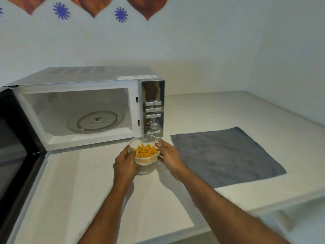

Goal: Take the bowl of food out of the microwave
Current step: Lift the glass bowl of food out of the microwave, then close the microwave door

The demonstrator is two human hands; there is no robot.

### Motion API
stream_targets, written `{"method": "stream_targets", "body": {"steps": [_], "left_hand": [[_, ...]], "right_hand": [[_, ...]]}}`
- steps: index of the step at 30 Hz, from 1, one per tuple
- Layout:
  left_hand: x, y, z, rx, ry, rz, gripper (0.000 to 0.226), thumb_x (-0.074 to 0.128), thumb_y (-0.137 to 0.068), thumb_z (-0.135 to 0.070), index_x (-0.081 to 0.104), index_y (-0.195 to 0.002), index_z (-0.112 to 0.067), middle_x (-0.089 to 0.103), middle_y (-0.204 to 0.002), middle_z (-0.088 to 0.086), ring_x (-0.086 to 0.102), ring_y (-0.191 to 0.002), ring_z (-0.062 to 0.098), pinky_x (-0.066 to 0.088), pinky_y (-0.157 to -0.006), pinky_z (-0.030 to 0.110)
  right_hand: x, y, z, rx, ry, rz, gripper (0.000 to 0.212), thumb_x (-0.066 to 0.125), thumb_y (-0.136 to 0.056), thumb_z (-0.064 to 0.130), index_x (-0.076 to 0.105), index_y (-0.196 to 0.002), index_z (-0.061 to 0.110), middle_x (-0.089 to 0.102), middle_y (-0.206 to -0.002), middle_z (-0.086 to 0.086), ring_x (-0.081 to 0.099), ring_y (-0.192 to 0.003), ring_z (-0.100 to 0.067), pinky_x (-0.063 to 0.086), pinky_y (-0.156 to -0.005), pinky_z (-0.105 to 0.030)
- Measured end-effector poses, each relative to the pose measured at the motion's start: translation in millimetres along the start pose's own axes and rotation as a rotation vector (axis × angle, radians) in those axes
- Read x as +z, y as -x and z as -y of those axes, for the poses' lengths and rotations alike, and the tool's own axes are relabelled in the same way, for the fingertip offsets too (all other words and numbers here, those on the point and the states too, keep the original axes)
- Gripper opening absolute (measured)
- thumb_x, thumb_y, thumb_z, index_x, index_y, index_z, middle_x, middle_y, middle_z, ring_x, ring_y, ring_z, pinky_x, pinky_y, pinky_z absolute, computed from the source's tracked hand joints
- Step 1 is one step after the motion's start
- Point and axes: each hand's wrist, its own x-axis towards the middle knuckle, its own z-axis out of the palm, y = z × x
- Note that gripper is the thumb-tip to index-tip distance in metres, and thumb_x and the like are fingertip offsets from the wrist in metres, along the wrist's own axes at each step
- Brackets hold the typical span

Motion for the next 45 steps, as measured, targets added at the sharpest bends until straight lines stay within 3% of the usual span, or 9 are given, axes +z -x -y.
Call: {"method": "stream_targets", "body": {"steps": [5, 10, 15, 18, 28, 30, 34, 42, 45], "left_hand": [[68.8, 5.7, 10.5, 0.016, -0.03, 0.163, 0.02, 0.051, -0.094, -0.03, 0.07, -0.102, -0.031, 0.072, -0.106, 0.007, 0.07, -0.095, 0.028, 0.06, -0.064, 0.036], [146.5, 5.1, 14.0, -0.045, -0.04, 0.359, 0.022, 0.051, -0.094, -0.029, 0.07, -0.084, -0.031, 0.072, -0.104, 0.008, 0.068, -0.095, 0.026, 0.059, -0.085, 0.045], [201.6, 7.2, 14.2, -0.08, -0.032, 0.48, 0.025, 0.046, -0.099, -0.024, 0.067, -0.085, -0.025, 0.07, -0.09, 0.0, 0.066, -0.082, 0.013, 0.057, -0.068, 0.029], [222.4, 9.6, 10.9, -0.074, -0.078, 0.531, 0.025, 0.044, -0.1, -0.023, 0.068, -0.096, -0.019, 0.069, -0.091, 0.005, 0.065, -0.081, 0.016, 0.056, -0.077, 0.034], [220.8, 17.0, 6.9, -0.019, -0.162, 0.601, 0.029, 0.047, -0.099, -0.027, 0.065, -0.111, -0.008, 0.068, -0.098, 0.011, 0.065, -0.089, 0.024, 0.056, -0.088, 0.047], [209.2, 15.1, 2.1, 0.012, -0.193, 0.555, 0.03, 0.049, -0.098, -0.029, 0.063, -0.107, -0.003, 0.063, -0.09, 0.013, 0.061, -0.082, 0.026, 0.054, -0.088, 0.052], [170.8, 5.8, -10.1, 0.096, -0.31, 0.414, 0.044, 0.054, -0.095, -0.034, 0.057, -0.133, -0.01, 0.063, -0.129, 0.006, 0.06, -0.116, 0.025, 0.047, -0.102, 0.037], [53.5, -3.6, -28.0, 0.217, -0.333, 0.236, 0.036, 0.061, -0.092, -0.032, 0.061, -0.125, -0.016, 0.062, -0.128, 0.002, 0.061, -0.112, 0.019, 0.055, -0.097, 0.046], [5.5, -2.9, -29.1, 0.305, -0.497, 0.139, 0.035, 0.062, -0.09, -0.034, 0.062, -0.123, -0.02, 0.062, -0.127, -0.003, 0.06, -0.108, 0.012, 0.053, -0.095, 0.034]], "right_hand": [[-65.8, 10.7, 4.8, -0.013, 0.049, -0.207, 0.031, 0.042, -0.102, 0.019, 0.065, -0.122, 0.013, 0.071, -0.117, -0.008, 0.067, -0.107, -0.02, 0.053, -0.096, -0.035], [-141.0, 11.0, 15.5, -0.022, 0.143, -0.358, 0.027, 0.041, -0.101, 0.019, 0.067, -0.106, 0.02, 0.071, -0.106, -0.002, 0.067, -0.1, -0.017, 0.053, -0.089, -0.03], [-189.9, 10.9, 18.1, -0.004, 0.159, -0.471, 0.027, 0.042, -0.098, 0.016, 0.069, -0.096, 0.02, 0.069, -0.094, 0.003, 0.063, -0.093, -0.017, 0.05, -0.091, -0.037], [-207.2, 11.0, 17.8, 0.012, 0.139, -0.519, 0.029, 0.043, -0.094, 0.013, 0.07, -0.085, 0.02, 0.072, -0.091, -0.002, 0.065, -0.089, -0.021, 0.052, -0.084, -0.038], [-217.4, 16.1, 13.1, 0.006, 0.166, -0.548, 0.029, 0.043, -0.095, 0.014, 0.071, -0.09, 0.019, 0.072, -0.093, -0.003, 0.064, -0.09, -0.022, 0.053, -0.078, -0.033], [-214.2, 17.7, 16.2, 0.005, 0.236, -0.614, 0.029, 0.042, -0.101, 0.022, 0.066, -0.114, 0.015, 0.067, -0.116, -0.006, 0.058, -0.105, -0.021, 0.048, -0.092, -0.034], [-194.7, 21.3, 29.6, -0.159, 0.435, -0.808, 0.045, 0.049, -0.099, 0.031, 0.049, -0.139, 0.011, 0.051, -0.145, -0.009, 0.046, -0.133, -0.026, 0.034, -0.107, -0.034], [-71.8, -2.0, 64.2, -0.465, 0.503, -0.455, 0.024, 0.056, -0.097, 0.027, 0.063, -0.118, 0.017, 0.064, -0.123, 0.002, 0.057, -0.116, -0.016, 0.045, -0.1, -0.032], [-12.0, -5.1, 76.4, -0.482, 0.51, -0.272, 0.023, 0.056, -0.097, 0.028, 0.062, -0.118, 0.021, 0.064, -0.12, 0.006, 0.059, -0.109, -0.01, 0.049, -0.097, -0.03]]}}
